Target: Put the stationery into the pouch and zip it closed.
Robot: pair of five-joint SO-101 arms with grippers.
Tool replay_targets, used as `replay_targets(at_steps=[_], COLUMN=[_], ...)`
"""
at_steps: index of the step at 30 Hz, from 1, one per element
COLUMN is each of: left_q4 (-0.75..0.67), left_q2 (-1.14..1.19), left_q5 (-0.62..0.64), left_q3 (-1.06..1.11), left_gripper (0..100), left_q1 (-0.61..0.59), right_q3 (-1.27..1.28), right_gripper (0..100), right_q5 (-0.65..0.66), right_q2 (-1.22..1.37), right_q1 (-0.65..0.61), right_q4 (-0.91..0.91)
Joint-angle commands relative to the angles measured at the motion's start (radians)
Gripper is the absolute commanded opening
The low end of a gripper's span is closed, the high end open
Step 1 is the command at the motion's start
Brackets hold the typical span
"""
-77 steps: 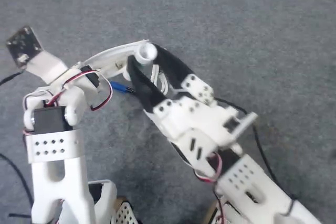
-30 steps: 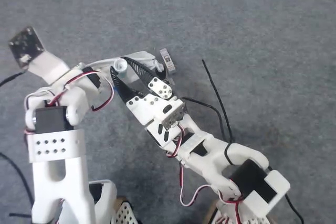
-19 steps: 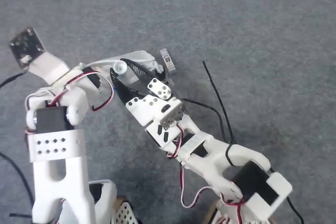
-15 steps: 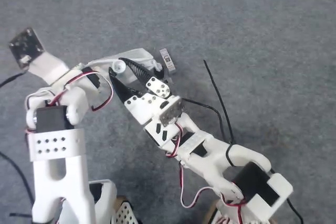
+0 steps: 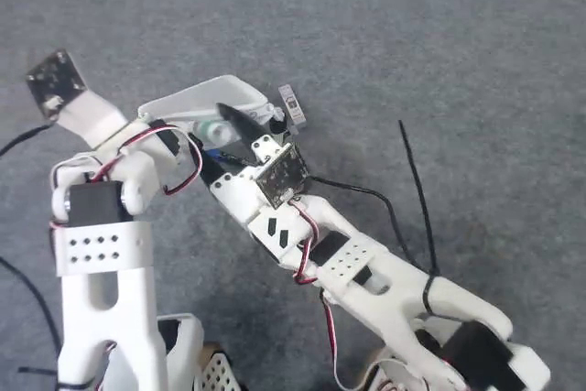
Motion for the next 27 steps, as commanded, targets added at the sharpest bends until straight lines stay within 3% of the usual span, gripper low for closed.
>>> replay_targets(at_steps=[1, 5, 16, 21, 27], left_q4=[-0.026, -0.031, -0.032, -0.032, -0.041], left_q2=[-0.006, -0.006, -0.006, -0.006, -0.006], left_q5=[0.011, 0.011, 0.014, 0.015, 0.018], left_q3=[-0.024, -0.024, -0.038, -0.041, -0.050], left_gripper=[1, 1, 1, 1, 1], left_q1=[-0.005, -0.026, -0.048, -0.049, -0.132], right_q3=[0.020, 0.078, -0.018, -0.069, -0.115], right_gripper=[19.1, 17.8, 17.7, 17.7, 17.7], right_q5=[-0.014, -0.014, -0.272, -0.301, -0.293], right_q2=[-0.094, -0.252, -0.665, -0.707, -0.662], right_q1=[0.001, 0.010, 0.170, 0.219, 0.222], right_q4=[0.097, 0.114, 0.627, 0.746, 0.817])
